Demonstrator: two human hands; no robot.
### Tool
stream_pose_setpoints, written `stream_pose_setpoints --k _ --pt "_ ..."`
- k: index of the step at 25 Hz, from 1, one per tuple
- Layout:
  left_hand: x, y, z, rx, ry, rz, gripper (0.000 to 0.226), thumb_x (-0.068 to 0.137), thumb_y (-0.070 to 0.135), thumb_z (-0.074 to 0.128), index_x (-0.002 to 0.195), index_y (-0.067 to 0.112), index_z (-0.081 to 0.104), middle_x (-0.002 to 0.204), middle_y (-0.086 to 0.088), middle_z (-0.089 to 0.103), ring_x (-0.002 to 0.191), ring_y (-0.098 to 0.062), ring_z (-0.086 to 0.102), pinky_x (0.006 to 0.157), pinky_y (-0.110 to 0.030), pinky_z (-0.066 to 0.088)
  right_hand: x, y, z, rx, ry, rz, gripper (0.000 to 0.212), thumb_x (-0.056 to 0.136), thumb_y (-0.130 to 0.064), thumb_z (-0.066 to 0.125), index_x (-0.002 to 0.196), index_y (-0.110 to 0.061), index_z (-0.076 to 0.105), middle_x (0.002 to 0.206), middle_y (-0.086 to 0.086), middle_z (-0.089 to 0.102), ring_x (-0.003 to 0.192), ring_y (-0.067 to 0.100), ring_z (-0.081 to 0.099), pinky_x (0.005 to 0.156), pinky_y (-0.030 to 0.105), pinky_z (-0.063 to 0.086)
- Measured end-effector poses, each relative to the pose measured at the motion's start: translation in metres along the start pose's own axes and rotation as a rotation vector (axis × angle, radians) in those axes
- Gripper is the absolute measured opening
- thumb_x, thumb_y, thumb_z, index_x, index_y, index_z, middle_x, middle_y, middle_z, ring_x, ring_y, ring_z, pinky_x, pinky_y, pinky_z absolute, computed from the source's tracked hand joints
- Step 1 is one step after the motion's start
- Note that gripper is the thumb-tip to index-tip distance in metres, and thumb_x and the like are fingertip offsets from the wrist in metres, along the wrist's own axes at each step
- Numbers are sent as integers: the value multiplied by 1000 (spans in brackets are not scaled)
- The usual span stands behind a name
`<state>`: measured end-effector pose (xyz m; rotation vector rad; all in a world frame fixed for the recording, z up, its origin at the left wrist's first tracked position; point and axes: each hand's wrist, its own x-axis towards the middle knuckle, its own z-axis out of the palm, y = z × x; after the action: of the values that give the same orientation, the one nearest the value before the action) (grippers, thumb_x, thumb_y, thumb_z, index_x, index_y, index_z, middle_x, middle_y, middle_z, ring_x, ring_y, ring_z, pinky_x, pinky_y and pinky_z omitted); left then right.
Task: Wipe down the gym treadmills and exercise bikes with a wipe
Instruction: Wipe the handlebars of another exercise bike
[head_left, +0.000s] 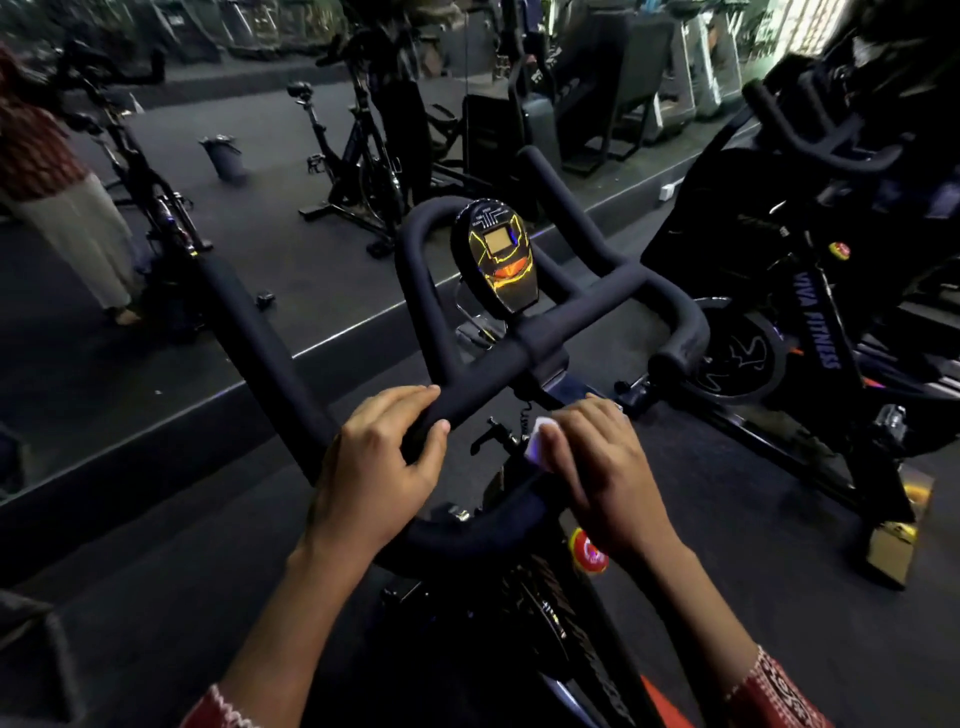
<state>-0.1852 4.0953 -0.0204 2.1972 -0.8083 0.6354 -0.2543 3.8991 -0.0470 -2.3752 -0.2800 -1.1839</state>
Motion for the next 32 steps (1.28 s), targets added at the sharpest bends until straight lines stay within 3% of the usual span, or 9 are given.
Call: stream_pose_setpoints --k 4,9,11,15,18,21,26,29,32 --pt "38 30 21 27 38 8 39 83 31 51 99 2 72 97 -10 71 87 -25 68 81 -27 46 38 38 -11 111 8 65 46 103 -37 34 95 -4 64 88 7 61 83 22 53 77 29 42" --pt "110 77 60 111 87 86 38 81 31 50 95 3 72 94 -10 71 90 -26 67 85 -30 46 98 105 -33 229 74 67 27 100 -27 42 90 -11 63 90 -8 57 85 13 52 81 22 39" --pt "139 90 78 152 83 94 40 80 31 48 95 3 72 94 -11 71 90 -27 66 84 -33 49 119 128 -35 246 119 79 27 99 -27 43 93 -9 63 92 -5 60 85 17 54 81 22 38" --pt "188 97 115 253 -9 -47 30 85 20 58 107 1 68 112 -14 65 107 -32 59 91 -38 47 156 177 -22 277 157 107 26 98 -25 45 94 -6 63 88 2 63 83 23 57 79 32 43" --pt "228 90 135 347 -21 -168 33 91 20 54 119 3 60 126 -11 56 120 -28 47 97 -38 40 182 203 -8 319 111 150 23 98 -23 48 89 -8 63 83 -7 59 82 23 57 77 39 46" --pt "264 78 153 348 11 -302 36 94 20 50 125 4 54 132 -11 50 124 -27 42 99 -36 35 210 223 11 336 78 151 26 98 -26 46 87 -9 63 81 -11 55 81 23 55 78 36 45" --pt "308 49 180 173 144 -484 37 96 19 47 127 0 54 132 -18 52 123 -32 45 101 -33 30 275 241 60 354 60 213 32 96 -28 45 105 -2 63 99 15 61 96 30 55 84 19 34" --pt "323 41 193 100 226 -555 34 98 22 43 124 4 57 127 -19 56 119 -34 48 96 -33 31 301 243 93 285 -212 175 43 97 -21 45 129 8 48 124 26 52 115 37 47 97 27 28" --pt "324 35 212 55 225 -574 31 99 17 40 121 5 58 122 -18 58 114 -33 50 91 -30 31 301 248 108 165 -503 93 54 100 -13 46 144 8 25 143 21 35 129 33 39 103 29 28"
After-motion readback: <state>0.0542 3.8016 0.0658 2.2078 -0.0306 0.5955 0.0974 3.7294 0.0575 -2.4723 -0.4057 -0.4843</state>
